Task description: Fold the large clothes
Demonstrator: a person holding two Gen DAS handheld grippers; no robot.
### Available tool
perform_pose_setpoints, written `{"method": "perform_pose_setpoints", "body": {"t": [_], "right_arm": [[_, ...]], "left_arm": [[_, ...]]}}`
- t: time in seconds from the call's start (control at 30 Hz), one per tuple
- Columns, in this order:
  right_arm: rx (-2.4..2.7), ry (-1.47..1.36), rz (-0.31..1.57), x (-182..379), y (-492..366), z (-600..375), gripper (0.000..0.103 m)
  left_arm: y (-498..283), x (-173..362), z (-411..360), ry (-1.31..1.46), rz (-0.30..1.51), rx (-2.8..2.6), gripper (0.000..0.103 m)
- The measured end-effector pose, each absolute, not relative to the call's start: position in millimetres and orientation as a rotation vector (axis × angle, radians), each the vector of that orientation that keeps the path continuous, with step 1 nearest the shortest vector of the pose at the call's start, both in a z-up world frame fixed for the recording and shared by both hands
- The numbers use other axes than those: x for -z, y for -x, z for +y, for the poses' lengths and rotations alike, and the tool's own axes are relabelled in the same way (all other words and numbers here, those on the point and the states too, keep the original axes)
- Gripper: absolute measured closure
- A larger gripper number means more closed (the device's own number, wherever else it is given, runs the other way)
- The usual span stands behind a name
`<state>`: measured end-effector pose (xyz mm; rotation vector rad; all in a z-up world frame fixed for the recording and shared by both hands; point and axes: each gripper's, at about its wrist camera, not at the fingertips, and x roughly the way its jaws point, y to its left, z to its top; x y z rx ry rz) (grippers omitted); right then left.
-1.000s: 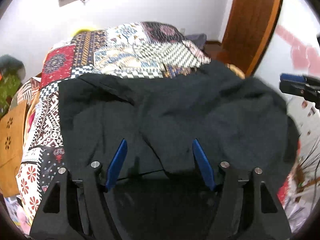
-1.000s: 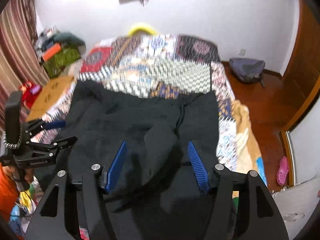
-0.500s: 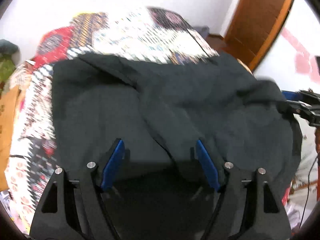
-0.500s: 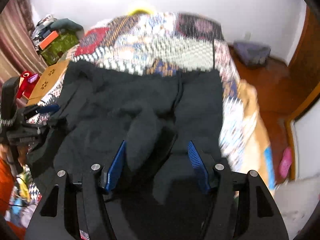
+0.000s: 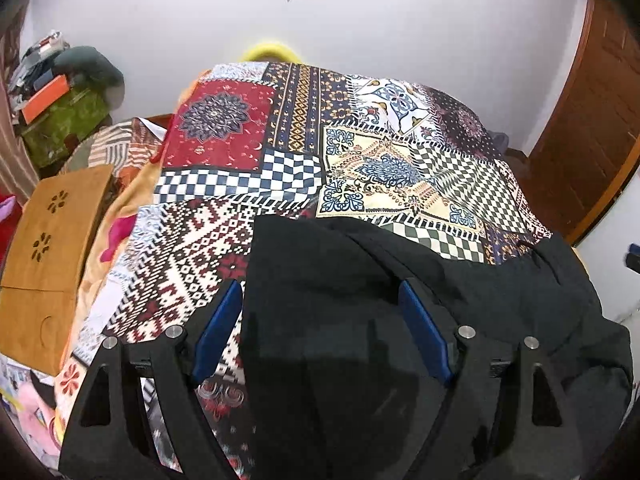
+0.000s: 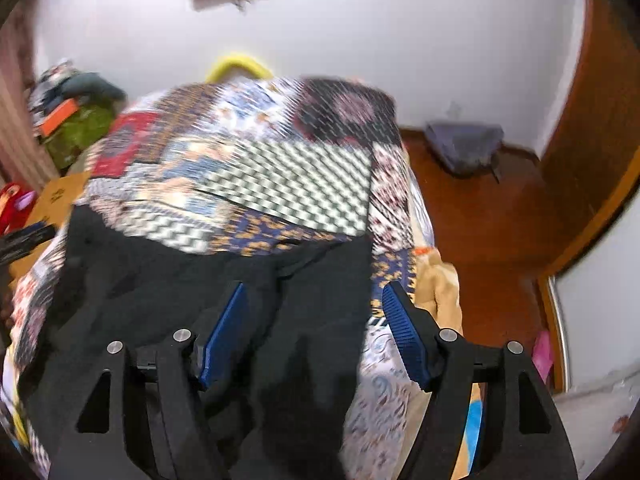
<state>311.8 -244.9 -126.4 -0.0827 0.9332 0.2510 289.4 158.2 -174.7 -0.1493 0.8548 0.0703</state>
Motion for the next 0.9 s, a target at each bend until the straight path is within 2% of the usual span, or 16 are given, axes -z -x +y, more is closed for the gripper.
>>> {"method": "perform_pose_setpoints", "body": {"t": [0.1,0.23,0.37,0.5,0.6,0.9], "right_arm": [[-0.247,-0.009,1.042,156.2,-338.9,-257.3,0.036],[-0.198,-0.077,1.171,203.6,-367.5,-271.5,0.036],[-0.158,-0.083,1.235,226.1,-372.6,-283.7,0.036],[-0.156,-0.087,1.221,219.7,-367.3,-288.3,0.036],[-0.142,-0.074,1.211,211.3,-361.9,-286.9,0.036],[-0.194,-0.035,1.07,145.9,-316.9,-278.9,0.036]], "left_arm": [[-304.9,188.1,154.0,0.136,0.874,-0.043,0.035],[-325.6,212.6,147.5,0.057,0.902,-0.098,0.036],[-347.5,237.0,164.3,0.074,0.945,-0.171,0.035],[-364.0,261.1,174.1,0.092,1.014,-0.185,0.031],[-362.6,258.3,175.1,0.089,1.013,-0.206,0.031],[-315.7,198.0,164.7,0.056,0.947,-0.172,0.031]]}}
